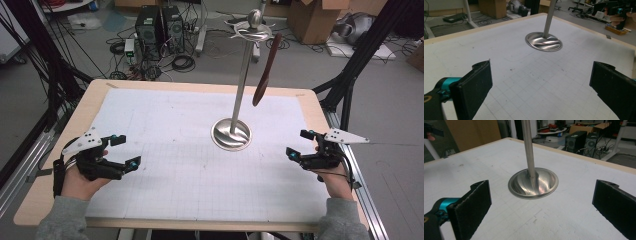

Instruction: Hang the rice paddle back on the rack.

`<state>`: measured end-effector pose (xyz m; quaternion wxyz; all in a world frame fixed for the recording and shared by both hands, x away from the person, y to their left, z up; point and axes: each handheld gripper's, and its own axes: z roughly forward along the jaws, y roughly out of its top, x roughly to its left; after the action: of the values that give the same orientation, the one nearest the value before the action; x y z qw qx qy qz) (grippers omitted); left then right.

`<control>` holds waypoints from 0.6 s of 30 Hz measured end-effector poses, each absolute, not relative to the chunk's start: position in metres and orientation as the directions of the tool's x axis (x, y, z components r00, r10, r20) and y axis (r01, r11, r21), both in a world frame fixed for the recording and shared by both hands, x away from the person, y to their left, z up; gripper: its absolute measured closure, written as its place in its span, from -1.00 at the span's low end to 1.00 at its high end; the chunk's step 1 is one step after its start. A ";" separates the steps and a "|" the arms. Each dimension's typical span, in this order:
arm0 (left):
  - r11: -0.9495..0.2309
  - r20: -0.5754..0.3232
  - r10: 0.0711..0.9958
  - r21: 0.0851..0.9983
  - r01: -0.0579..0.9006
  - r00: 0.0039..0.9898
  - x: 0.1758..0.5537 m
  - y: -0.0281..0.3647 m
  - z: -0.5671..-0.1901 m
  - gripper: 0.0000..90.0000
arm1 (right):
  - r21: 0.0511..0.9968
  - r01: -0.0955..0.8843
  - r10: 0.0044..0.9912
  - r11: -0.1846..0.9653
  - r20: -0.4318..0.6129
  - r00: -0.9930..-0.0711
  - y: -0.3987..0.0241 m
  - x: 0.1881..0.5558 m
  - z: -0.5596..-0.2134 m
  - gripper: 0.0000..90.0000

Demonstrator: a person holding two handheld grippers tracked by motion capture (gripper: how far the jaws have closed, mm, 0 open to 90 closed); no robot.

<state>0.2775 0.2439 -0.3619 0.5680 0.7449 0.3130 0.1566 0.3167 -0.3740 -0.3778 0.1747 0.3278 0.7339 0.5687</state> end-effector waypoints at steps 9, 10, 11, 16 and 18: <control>-0.165 -0.119 0.641 0.944 0.287 0.758 0.277 0.244 -0.362 -0.89 | 0.953 0.282 0.687 0.112 0.131 -0.715 -0.382 0.311 -0.381 -0.98; -0.162 -0.119 0.642 0.944 0.286 0.758 0.277 0.244 -0.362 -0.89 | 0.950 0.291 0.689 0.111 0.138 -0.712 -0.383 0.310 -0.383 -0.98; -0.162 -0.119 0.642 0.944 0.286 0.758 0.277 0.244 -0.362 -0.89 | 0.952 0.285 0.690 0.115 0.130 -0.712 -0.385 0.310 -0.384 -0.98; -0.163 -0.117 0.641 0.945 0.284 0.758 0.277 0.243 -0.361 -0.89 | 0.945 0.307 0.700 0.109 0.147 -0.699 -0.391 0.308 -0.390 -0.98; -0.164 -0.116 0.643 0.945 0.284 0.757 0.278 0.243 -0.362 -0.89 | 0.945 0.304 0.703 0.116 0.139 -0.698 -0.393 0.307 -0.393 -0.98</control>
<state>0.2777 0.2431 -0.3618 0.5669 0.7463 0.3106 0.1584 0.3071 -0.3932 -0.3927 0.1756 0.3469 0.7260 0.5673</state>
